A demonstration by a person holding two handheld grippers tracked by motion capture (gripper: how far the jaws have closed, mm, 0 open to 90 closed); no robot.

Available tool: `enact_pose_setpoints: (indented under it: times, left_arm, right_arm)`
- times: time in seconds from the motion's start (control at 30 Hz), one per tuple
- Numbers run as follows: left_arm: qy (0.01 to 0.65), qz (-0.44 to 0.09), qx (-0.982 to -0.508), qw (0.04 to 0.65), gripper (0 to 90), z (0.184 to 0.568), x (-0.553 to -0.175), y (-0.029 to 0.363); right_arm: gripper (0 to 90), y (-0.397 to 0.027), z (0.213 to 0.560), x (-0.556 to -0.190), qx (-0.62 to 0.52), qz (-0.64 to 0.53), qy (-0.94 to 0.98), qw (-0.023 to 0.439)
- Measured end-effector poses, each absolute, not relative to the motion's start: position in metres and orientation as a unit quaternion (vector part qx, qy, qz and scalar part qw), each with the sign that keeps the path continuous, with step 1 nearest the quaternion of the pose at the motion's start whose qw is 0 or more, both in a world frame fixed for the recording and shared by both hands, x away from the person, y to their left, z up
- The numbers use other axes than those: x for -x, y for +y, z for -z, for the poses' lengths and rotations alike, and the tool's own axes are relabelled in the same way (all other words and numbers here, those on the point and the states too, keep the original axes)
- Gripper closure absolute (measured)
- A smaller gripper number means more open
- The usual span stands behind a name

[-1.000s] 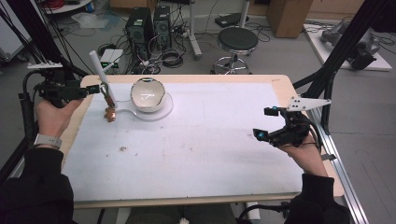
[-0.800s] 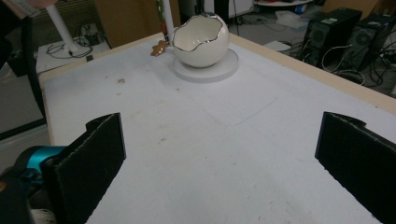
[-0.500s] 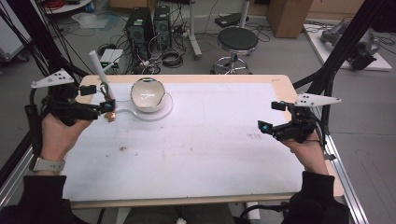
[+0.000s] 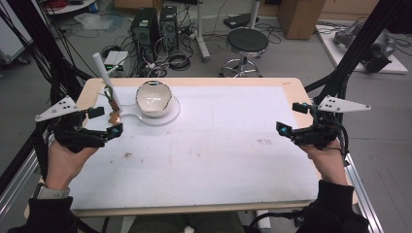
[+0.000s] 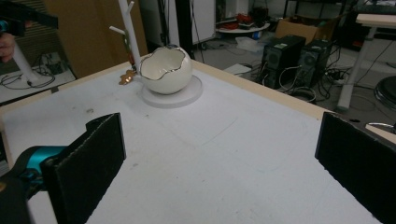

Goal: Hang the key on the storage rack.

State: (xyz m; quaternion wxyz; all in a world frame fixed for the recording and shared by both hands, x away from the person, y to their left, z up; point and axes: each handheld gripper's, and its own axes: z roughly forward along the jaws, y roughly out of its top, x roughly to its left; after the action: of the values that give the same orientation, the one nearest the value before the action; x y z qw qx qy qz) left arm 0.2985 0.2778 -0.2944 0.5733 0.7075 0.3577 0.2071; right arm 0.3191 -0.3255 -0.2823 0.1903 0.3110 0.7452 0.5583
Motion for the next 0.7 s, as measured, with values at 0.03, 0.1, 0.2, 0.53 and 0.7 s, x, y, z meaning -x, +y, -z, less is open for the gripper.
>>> enact_pose_setpoints:
  times: [0.03, 0.1, 0.2, 0.53, 0.7]
  left_arm:
    - [0.358, -0.212, -0.707, 0.573, 1.7, 0.294, -0.298, 0.277]
    - [0.352, -0.214, -0.709, 0.573, 1.7, 0.292, -0.298, 0.275]
    - [0.347, -0.223, -0.713, 0.568, 1.7, 0.292, -0.298, 0.270]
    - [0.348, -0.223, -0.720, 0.558, 1.7, 0.291, -0.303, 0.260]
    - [0.351, -0.226, -0.721, 0.553, 1.7, 0.295, -0.306, 0.256]
  right_arm:
    - [0.9, -0.326, 0.282, -0.319, -0.312, -0.558, 0.744, 0.194]
    - [0.9, -0.327, 0.282, -0.320, -0.313, -0.559, 0.742, 0.196]
    - [0.9, -0.327, 0.283, -0.320, -0.318, -0.559, 0.740, 0.195]
    - [0.9, -0.326, 0.285, -0.320, -0.322, -0.556, 0.742, 0.192]
    - [0.9, -0.323, 0.288, -0.319, -0.322, -0.548, 0.748, 0.191]
